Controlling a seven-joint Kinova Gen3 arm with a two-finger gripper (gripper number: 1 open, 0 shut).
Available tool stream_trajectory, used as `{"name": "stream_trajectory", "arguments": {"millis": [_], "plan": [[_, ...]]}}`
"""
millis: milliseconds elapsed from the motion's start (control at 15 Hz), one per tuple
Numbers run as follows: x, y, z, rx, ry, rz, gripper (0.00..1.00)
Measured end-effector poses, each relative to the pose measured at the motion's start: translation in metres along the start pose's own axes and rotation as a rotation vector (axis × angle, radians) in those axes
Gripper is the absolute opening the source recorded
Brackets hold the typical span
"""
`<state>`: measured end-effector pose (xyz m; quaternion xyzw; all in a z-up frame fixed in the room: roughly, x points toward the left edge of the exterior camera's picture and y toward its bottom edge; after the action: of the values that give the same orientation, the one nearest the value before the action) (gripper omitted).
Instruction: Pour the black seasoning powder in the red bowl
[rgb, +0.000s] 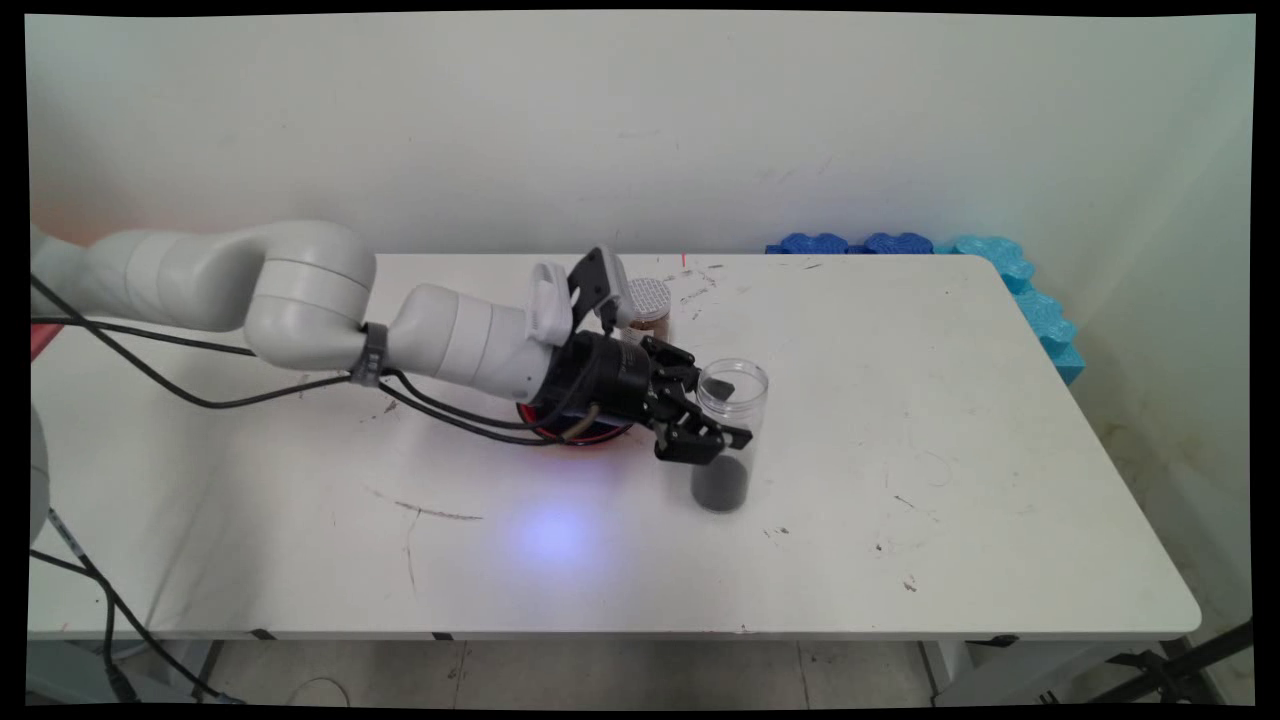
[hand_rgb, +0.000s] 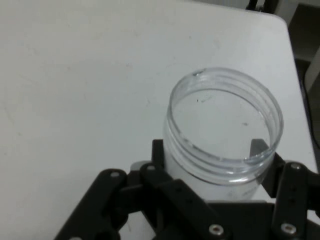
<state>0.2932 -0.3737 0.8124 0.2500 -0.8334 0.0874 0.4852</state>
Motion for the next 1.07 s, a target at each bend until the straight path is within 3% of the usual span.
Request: {"name": "stream_trajectory", "arguments": {"millis": [133,333,467,1067], "plan": [[0.006,0.001,-0.011,-0.021,0.008,-0.003,0.00],[0.004,-0.004,-0.030,-0.027,-0.049,-0.035,0.00],[0.008,-0.007,-0.043,-0.050,-0.060,-0.080,0.00],[0.055,-0.016,-0.115,-0.125,0.010,-0.223,0.00]]}}
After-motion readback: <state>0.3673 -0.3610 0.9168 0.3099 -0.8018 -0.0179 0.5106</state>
